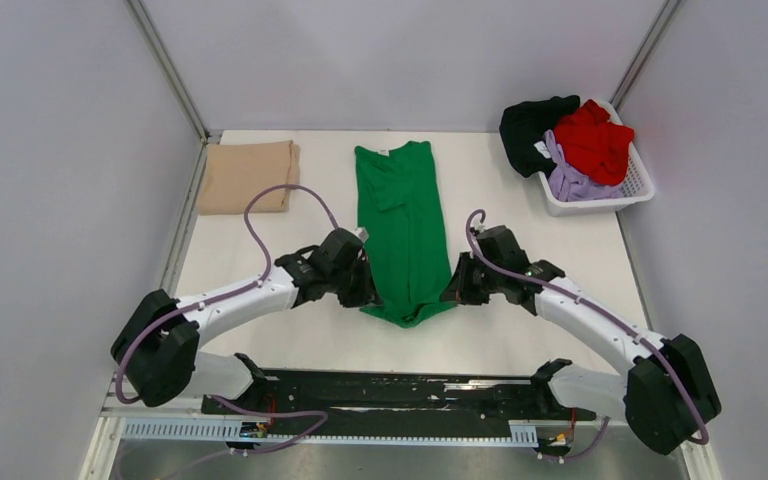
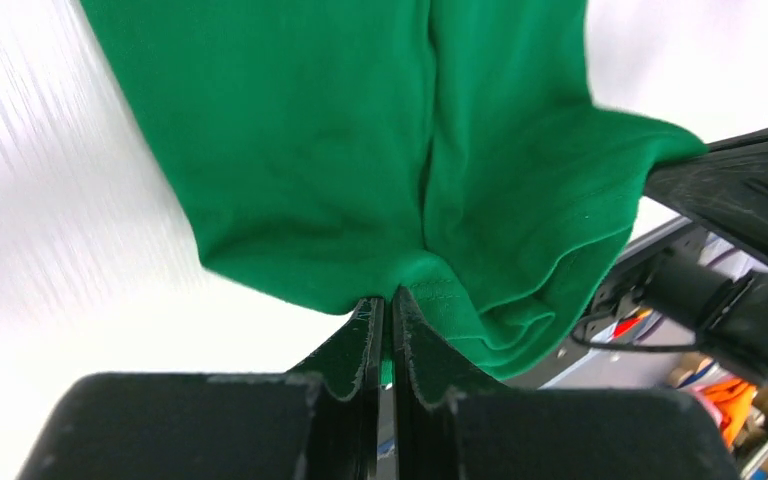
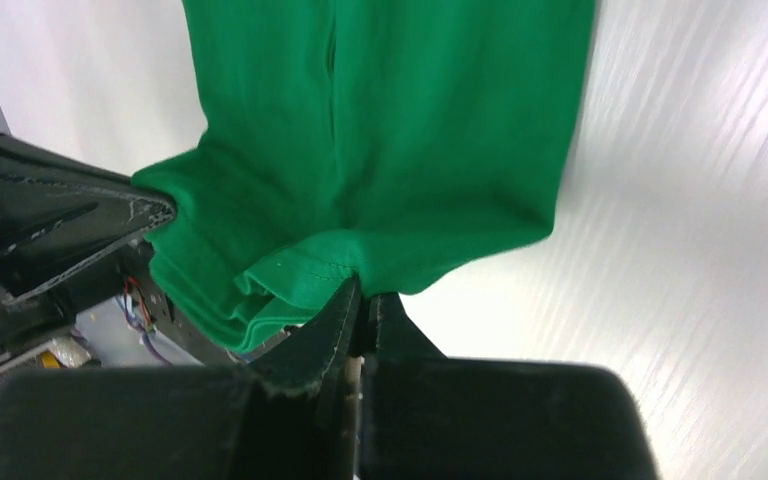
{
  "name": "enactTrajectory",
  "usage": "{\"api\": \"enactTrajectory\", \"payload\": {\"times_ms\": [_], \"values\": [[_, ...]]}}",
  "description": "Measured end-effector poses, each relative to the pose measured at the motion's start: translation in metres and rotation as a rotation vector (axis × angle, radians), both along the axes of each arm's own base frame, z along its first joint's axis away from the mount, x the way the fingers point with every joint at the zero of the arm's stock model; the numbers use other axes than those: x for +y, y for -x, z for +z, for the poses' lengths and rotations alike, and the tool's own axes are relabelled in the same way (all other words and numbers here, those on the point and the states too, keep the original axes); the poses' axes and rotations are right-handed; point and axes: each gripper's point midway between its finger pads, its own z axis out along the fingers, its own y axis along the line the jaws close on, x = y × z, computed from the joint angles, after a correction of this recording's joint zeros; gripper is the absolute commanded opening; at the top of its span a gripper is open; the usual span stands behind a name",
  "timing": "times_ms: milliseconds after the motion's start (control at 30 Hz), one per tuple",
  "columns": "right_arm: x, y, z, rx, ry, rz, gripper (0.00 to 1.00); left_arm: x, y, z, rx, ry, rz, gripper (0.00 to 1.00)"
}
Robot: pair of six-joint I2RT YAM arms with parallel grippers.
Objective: Fold and stack the t-shirts
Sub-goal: Fold the folded rectangular tshirt in 1/3 of the way
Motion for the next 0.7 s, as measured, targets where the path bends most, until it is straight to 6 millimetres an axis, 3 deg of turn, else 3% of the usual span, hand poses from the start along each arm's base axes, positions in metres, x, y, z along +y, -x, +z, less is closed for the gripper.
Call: {"api": "enactTrajectory", "payload": {"times_ms": [167, 400, 700], "values": [[-0.003, -0.043, 0.007, -0.02, 0.037, -0.077, 0.0, 0.002, -0.043, 0.009, -0.018, 0.021, 0.059, 0.08], [-0.006, -0.101, 0.021, -0.066, 0.052, -0.136, 0.0, 0.024, -0.103, 0.009, -0.013, 0.009, 0.157, 0.08], [-0.007, -0.172, 0.023, -0.115, 0.083, -0.161, 0.0, 0.041, -0.175, 0.013, -0.045, 0.012, 0.201, 0.1]]}}
